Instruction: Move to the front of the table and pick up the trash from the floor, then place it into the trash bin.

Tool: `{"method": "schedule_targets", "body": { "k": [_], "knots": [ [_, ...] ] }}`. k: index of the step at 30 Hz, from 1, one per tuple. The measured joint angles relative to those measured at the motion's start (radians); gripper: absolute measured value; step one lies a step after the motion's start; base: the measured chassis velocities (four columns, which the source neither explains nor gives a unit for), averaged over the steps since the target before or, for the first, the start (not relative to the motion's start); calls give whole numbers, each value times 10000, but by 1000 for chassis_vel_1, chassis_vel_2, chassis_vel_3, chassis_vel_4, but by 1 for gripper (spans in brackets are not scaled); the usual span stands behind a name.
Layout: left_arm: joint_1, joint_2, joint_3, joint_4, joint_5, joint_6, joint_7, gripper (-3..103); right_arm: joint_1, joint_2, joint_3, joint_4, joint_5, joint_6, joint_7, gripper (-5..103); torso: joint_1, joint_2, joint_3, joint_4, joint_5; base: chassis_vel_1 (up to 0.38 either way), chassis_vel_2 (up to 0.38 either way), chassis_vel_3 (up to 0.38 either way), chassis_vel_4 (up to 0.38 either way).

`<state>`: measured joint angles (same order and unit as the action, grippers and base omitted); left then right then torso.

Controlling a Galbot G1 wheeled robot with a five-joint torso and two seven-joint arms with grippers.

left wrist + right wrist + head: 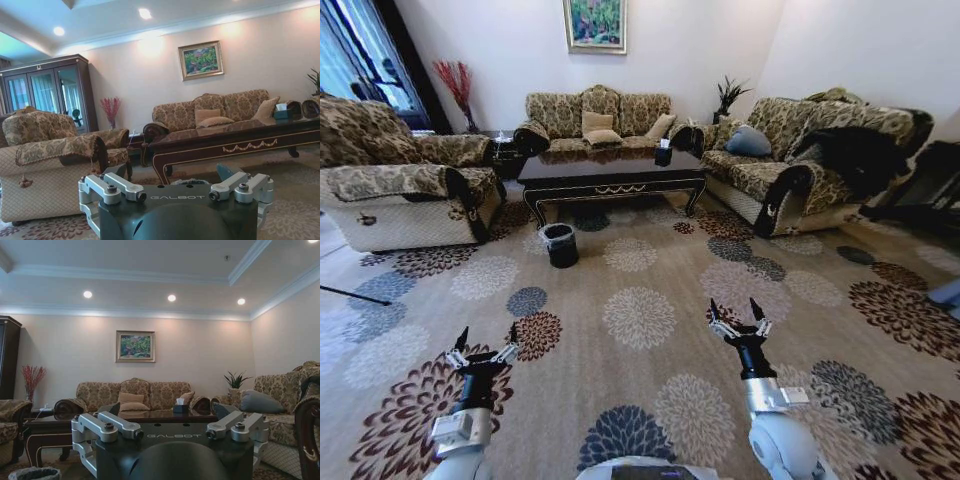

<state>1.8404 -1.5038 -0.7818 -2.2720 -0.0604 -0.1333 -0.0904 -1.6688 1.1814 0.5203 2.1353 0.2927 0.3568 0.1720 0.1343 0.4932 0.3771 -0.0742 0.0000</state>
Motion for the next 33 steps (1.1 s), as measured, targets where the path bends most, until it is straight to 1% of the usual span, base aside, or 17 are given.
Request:
{"method": "schedule_targets", "body": {
  "k": [2, 6, 11, 18, 29, 33],
  "knots": [
    [0, 0, 0, 0, 0, 0, 0, 100, 0, 0, 0, 0, 0, 0, 0, 100, 48, 121, 71, 2, 0, 0, 0, 0, 0],
    [0, 0, 0, 0, 0, 0, 0, 100, -1, 1, 0, 0, 0, 0, 0, 100, 95, 222, 123, 0, 0, 0, 0, 0, 0],
    [0, 0, 0, 0, -1, 0, 0, 100, 0, 0, 0, 0, 0, 0, 0, 100, 131, 314, 181, 4, 0, 0, 0, 0, 0],
    [0, -1, 0, 0, 0, 0, 0, 100, 0, 0, 0, 0, 0, 0, 0, 100, 212, 536, 321, 1, 0, 0, 0, 0, 0],
    [0, 0, 0, 0, -1, 0, 0, 100, 0, 0, 0, 0, 0, 0, 0, 100, 319, 820, 498, 3, 0, 0, 0, 0, 0],
    [0, 0, 0, 0, 0, 0, 0, 100, 0, 0, 0, 0, 0, 0, 0, 100, 366, 936, 569, 0, 0, 0, 0, 0, 0]
  ]
}}
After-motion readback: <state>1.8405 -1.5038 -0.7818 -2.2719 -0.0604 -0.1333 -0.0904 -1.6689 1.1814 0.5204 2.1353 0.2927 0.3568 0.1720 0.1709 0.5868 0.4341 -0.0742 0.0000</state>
